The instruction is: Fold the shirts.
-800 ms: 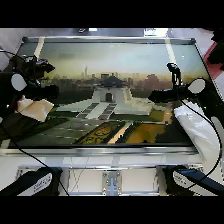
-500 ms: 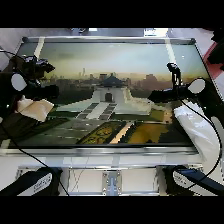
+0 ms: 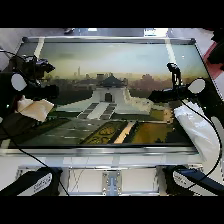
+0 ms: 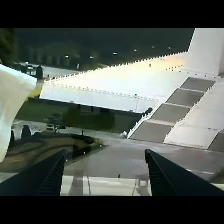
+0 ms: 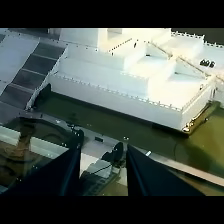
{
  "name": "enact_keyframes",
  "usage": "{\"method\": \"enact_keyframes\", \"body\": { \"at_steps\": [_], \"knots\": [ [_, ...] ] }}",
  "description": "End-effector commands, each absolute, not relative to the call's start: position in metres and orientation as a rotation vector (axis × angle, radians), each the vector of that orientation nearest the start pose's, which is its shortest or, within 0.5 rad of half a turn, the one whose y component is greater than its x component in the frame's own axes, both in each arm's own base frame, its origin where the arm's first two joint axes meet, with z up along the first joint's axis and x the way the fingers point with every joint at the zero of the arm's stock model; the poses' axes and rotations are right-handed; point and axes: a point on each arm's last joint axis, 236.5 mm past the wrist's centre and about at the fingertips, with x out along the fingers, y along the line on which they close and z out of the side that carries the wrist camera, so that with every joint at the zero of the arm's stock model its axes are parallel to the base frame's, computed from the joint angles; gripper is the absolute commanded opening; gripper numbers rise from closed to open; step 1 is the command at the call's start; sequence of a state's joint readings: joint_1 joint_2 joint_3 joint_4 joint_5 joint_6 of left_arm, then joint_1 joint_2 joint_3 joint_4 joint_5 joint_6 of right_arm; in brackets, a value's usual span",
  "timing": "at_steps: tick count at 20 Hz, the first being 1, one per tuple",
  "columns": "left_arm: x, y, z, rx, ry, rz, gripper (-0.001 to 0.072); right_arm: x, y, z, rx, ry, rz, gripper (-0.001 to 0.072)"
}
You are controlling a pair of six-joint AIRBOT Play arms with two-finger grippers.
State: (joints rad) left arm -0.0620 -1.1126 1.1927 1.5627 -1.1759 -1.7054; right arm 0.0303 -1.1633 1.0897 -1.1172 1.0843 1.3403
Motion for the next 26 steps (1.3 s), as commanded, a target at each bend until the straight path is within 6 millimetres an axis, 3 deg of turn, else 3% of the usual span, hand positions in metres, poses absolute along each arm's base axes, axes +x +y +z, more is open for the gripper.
{"method": "enact_keyframes", "body": {
  "at_steps": [1,12,19,23,24,26],
  "knots": [
    [0.377,-0.025,0.082,-0.093,1.098,0.013,0.0580,0.377,0.103,0.053,0.199,1.100,0.386,0.0356],
    [0.378,-0.025,0.083,-0.094,1.095,0.013,0.0580,0.380,0.103,0.055,0.200,1.088,0.385,0.0356],
    [0.415,-0.039,0.107,-0.155,0.909,-0.031,0.0580,0.385,0.106,0.059,0.223,1.061,0.387,0.0356],
    [0.436,-0.040,0.126,-0.166,0.792,-0.038,0.0579,0.402,0.102,0.067,0.226,0.987,0.359,0.0356],
    [0.440,-0.036,0.130,-0.142,0.763,-0.031,0.0579,0.405,0.101,0.068,0.226,0.974,0.354,0.0356],
    [0.455,-0.009,0.146,0.032,0.668,0.023,0.0579,0.406,0.101,0.069,0.226,0.966,0.351,0.0357]
  ]
}}
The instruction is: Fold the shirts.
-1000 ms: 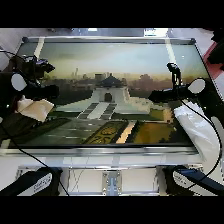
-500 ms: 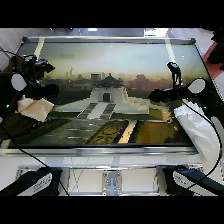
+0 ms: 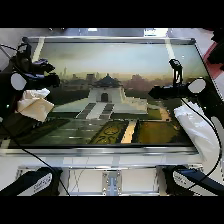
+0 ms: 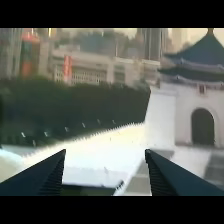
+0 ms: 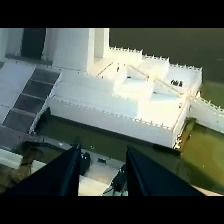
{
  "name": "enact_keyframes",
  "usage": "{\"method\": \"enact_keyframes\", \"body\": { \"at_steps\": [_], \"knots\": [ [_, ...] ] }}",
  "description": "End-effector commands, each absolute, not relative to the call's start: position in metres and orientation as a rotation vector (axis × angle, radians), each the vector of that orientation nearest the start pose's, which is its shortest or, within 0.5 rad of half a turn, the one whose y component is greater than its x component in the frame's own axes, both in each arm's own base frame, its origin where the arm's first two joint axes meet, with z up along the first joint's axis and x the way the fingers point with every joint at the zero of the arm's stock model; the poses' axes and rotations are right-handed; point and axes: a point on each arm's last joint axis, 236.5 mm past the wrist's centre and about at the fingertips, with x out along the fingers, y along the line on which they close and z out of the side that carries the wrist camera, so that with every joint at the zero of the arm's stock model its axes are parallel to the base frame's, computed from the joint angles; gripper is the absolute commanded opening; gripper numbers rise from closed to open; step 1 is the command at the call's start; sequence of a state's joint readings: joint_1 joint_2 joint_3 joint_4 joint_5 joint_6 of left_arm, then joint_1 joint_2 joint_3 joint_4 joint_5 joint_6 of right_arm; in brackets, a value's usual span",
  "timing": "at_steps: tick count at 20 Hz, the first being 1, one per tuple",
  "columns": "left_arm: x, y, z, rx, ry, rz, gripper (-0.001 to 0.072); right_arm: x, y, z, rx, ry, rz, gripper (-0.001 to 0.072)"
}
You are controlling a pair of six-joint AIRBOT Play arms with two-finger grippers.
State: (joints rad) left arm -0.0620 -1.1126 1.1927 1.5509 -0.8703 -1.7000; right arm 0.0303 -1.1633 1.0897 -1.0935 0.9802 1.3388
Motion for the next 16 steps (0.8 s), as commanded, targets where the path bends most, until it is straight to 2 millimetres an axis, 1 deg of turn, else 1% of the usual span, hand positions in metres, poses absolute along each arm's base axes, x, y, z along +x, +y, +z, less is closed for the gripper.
{"method": "enact_keyframes", "body": {
  "at_steps": [1,2,3,4,5,6,7,8,9,10,11,12,14,16],
  "knots": [
    [0.462,0.011,0.158,0.149,0.616,0.072,0.0578,0.406,0.101,0.069,0.226,0.967,0.352,0.0357],
    [0.467,0.030,0.168,0.239,0.577,0.122,0.0550,0.406,0.101,0.069,0.226,0.968,0.352,0.0358],
    [0.467,0.057,0.176,0.293,0.561,0.191,0.0438,0.405,0.101,0.068,0.225,0.973,0.353,0.0359],
    [0.462,0.087,0.179,0.304,0.565,0.267,0.0422,0.404,0.101,0.068,0.223,0.976,0.354,0.0391],
    [0.454,0.121,0.179,0.266,0.570,0.353,0.0424,0.404,0.100,0.067,0.219,0.978,0.353,0.0415],
    [0.444,0.155,0.179,0.206,0.574,0.435,0.0424,0.404,0.100,0.067,0.219,0.978,0.353,0.0416],
    [0.434,0.185,0.176,0.152,0.577,0.508,0.0453,0.404,0.100,0.067,0.219,0.978,0.353,0.0419],
    [0.424,0.213,0.169,0.094,0.591,0.570,0.0540,0.404,0.100,0.067,0.219,0.978,0.352,0.0457],
    [0.416,0.232,0.156,0.057,0.621,0.605,0.0567,0.404,0.100,0.067,0.220,0.978,0.352,0.0521],
    [0.409,0.248,0.139,0.035,0.667,0.624,0.0613,0.404,0.100,0.067,0.221,0.978,0.353,0.0543],
    [0.407,0.259,0.122,0.027,0.711,0.631,0.0648,0.404,0.100,0.067,0.220,0.978,0.353,0.0548],
    [0.406,0.268,0.103,0.022,0.752,0.638,0.0648,0.404,0.100,0.067,0.221,0.978,0.352,0.0548],
    [0.410,0.280,0.070,0.035,0.827,0.637,0.0648,0.403,0.101,0.067,0.229,0.983,0.350,0.0548],
    [0.414,0.291,0.043,0.055,0.891,0.641,0.0653,0.402,0.101,0.066,0.247,0.995,0.342,0.0548]
  ]
}}
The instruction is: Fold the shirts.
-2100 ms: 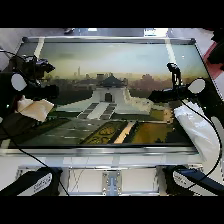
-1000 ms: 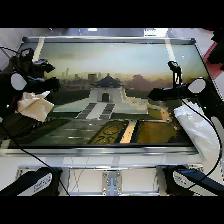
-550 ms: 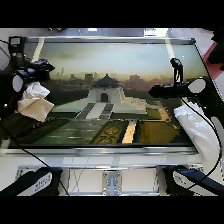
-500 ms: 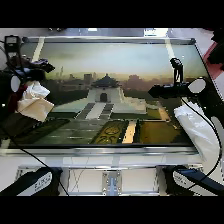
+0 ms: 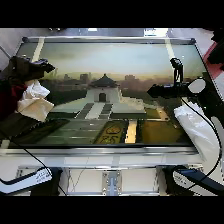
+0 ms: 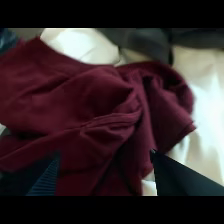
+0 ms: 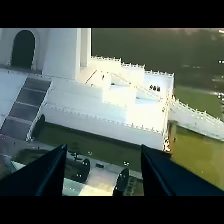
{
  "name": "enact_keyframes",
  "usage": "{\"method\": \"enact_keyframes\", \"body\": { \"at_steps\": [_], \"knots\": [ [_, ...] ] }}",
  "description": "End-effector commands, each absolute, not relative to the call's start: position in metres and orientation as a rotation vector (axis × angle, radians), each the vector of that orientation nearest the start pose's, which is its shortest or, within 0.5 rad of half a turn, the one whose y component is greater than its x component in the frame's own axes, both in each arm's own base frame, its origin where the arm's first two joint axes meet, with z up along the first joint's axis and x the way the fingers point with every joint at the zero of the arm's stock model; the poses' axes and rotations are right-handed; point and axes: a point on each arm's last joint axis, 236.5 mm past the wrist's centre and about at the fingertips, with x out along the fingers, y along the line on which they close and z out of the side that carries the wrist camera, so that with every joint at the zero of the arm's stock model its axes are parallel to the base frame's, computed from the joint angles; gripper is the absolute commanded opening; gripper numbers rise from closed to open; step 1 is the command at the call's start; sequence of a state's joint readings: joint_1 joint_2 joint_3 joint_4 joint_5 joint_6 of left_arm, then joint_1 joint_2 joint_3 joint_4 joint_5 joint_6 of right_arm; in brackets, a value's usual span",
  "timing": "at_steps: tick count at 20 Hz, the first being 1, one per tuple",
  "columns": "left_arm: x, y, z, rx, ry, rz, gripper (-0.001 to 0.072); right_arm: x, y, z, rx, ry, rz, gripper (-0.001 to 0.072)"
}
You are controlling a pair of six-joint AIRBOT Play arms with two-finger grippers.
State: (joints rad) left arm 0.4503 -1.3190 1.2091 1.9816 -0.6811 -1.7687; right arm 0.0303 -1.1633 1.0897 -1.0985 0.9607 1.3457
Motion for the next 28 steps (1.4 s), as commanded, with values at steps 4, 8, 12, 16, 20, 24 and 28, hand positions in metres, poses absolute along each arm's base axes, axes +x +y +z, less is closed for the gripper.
{"method": "enact_keyframes", "body": {
  "at_steps": [4,8,12,16,20,24,28],
  "knots": [
    [0.439,0.307,0.017,0.055,0.934,0.647,0.0698,0.400,0.102,0.065,0.247,1.002,0.345,0.0548],
    [0.465,0.321,0.000,0.054,0.943,0.645,0.0691,0.400,0.102,0.065,0.248,1.001,0.345,0.0547],
    [0.469,0.317,-0.011,0.054,0.963,0.630,0.0017,0.408,0.101,0.070,0.257,0.966,0.336,0.0540],
    [0.499,0.273,0.049,0.080,0.820,0.556,0.0016,0.421,0.097,0.078,0.260,0.899,0.312,0.0541],
    [0.542,0.139,0.174,0.131,0.533,0.292,0.0015,0.439,0.090,0.092,0.262,0.804,0.280,0.0541],
    [0.531,-0.073,0.250,-0.076,0.422,-0.201,0.0015,0.461,0.067,0.127,0.245,0.637,0.214,0.0540],
    [0.469,-0.248,0.242,-0.150,0.522,-0.665,0.0016,0.464,0.019,0.172,0.222,0.484,0.107,0.0541]
  ]
}}
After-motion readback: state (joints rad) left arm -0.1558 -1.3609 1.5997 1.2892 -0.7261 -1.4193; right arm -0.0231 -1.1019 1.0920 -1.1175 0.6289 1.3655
